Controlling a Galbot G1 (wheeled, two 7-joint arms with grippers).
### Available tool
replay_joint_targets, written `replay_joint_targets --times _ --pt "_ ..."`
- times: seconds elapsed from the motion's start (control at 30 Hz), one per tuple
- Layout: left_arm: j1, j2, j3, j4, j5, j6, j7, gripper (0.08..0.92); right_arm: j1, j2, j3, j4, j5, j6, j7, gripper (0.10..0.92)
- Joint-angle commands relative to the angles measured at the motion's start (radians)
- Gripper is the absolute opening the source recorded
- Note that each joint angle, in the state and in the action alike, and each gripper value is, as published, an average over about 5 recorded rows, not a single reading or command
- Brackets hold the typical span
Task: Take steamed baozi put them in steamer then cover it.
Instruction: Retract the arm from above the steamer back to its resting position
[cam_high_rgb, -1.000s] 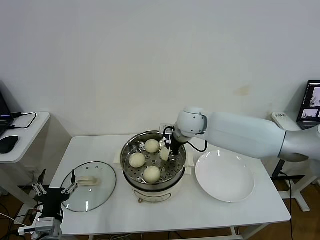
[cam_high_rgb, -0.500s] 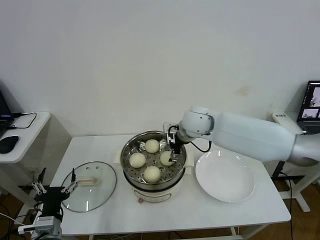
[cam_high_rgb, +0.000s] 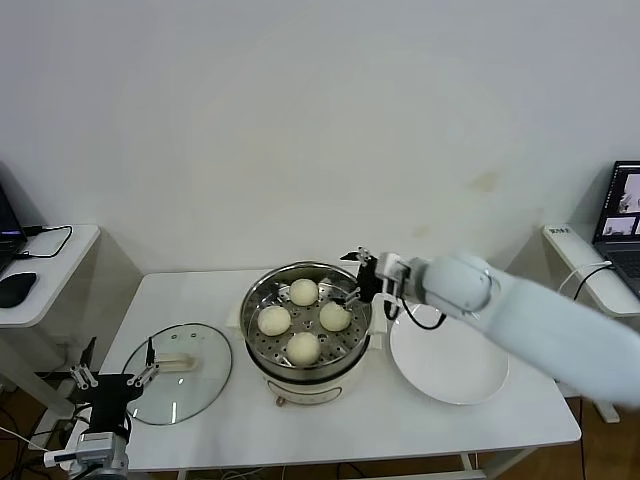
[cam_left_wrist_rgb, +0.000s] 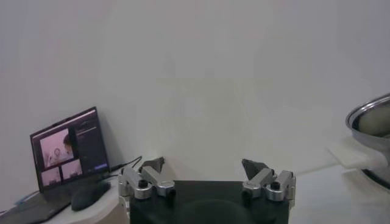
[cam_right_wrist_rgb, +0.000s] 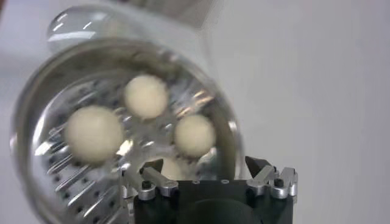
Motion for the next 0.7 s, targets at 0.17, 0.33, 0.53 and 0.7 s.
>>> replay_joint_targets --times 0.17,0.33,0.53,0.7 --pt "-0.036 -0.014 0.062 0.103 0.097 -0.029 -0.011 0.823 -1.054 0.512 1.109 0.008 -0.388 0.529 0.094 0.823" --pt "-0.064 0.018 0.046 0.190 0.366 -0.060 -0.011 0.823 -1.169 0.623 1.228 0.011 -0.379 0.527 0.068 0.823" --pt "-0.085 0.092 -0.008 0.308 0.915 -0.100 0.002 0.823 -1.285 0.687 1.321 0.039 -0.347 0.509 0.087 0.823" --pt "-0.089 0.147 -0.008 0.401 1.205 -0.133 -0.011 0.823 -1.322 0.696 1.364 0.029 -0.337 0.507 0.102 0.823"
